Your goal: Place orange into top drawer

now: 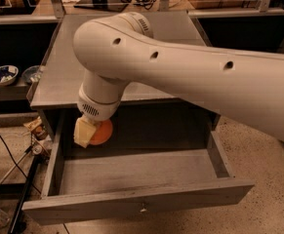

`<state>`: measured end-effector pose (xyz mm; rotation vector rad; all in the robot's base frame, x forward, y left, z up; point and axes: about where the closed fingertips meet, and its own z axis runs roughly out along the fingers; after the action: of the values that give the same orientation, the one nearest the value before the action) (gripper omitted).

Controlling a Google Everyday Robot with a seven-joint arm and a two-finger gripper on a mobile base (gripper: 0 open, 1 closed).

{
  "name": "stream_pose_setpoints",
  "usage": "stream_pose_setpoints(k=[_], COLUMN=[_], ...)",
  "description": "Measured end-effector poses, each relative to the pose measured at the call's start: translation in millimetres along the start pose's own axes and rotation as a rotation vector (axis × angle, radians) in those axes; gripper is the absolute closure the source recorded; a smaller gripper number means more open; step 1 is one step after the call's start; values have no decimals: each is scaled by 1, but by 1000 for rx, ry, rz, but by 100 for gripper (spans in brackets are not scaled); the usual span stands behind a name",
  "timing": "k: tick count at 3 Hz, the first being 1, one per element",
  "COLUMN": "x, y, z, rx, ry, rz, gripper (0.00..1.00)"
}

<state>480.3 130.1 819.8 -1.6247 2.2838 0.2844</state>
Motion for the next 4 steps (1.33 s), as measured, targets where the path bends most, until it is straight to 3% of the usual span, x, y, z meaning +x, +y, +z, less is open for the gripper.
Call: stream_pose_setpoints(k=[1, 4], x=[0, 23], y=[0, 19], z=[0, 72], rx=[0, -85], ry=[0, 33], rz=[0, 43], gripper=[100, 100])
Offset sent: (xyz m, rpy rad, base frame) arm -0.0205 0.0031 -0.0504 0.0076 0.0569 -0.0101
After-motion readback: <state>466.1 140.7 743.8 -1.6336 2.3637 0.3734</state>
